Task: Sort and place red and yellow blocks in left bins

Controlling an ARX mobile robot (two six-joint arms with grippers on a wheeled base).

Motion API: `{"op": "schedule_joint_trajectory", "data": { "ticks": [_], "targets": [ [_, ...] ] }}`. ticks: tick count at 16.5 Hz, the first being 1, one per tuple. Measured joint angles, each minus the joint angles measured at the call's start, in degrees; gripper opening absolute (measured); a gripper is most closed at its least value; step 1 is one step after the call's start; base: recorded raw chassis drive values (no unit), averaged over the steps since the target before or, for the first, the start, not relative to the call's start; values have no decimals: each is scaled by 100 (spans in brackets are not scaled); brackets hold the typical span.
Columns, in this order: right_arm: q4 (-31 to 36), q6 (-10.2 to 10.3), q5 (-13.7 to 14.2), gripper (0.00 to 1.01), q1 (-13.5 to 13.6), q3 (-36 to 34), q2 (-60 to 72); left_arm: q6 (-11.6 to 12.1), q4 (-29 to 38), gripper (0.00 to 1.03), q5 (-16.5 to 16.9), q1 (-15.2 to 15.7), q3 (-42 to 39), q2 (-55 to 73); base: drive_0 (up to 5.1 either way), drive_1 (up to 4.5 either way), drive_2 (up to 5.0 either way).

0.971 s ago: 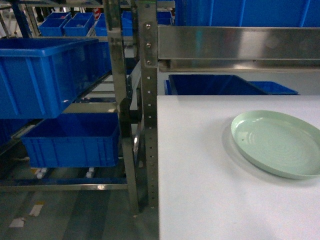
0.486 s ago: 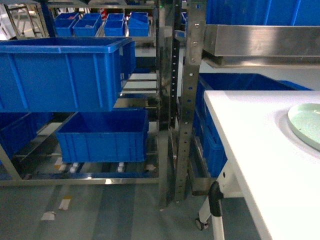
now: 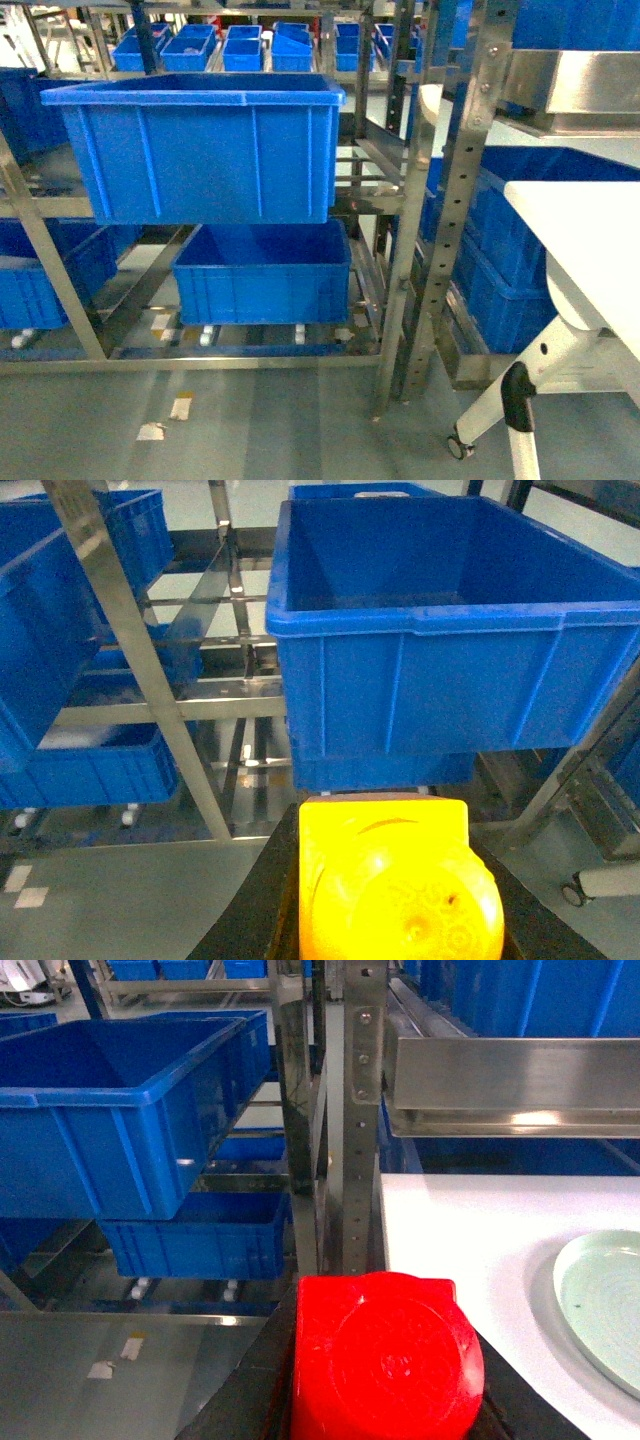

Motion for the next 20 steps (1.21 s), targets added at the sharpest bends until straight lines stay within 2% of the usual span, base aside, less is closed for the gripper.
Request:
{"op": "schedule_joint_trajectory", "data": {
  "ticks": [20],
  "targets": [
    [-11,0,0,28,-2,0,9,0,-11,26,4,4,0,0,-459,396,76]
  ]
}}
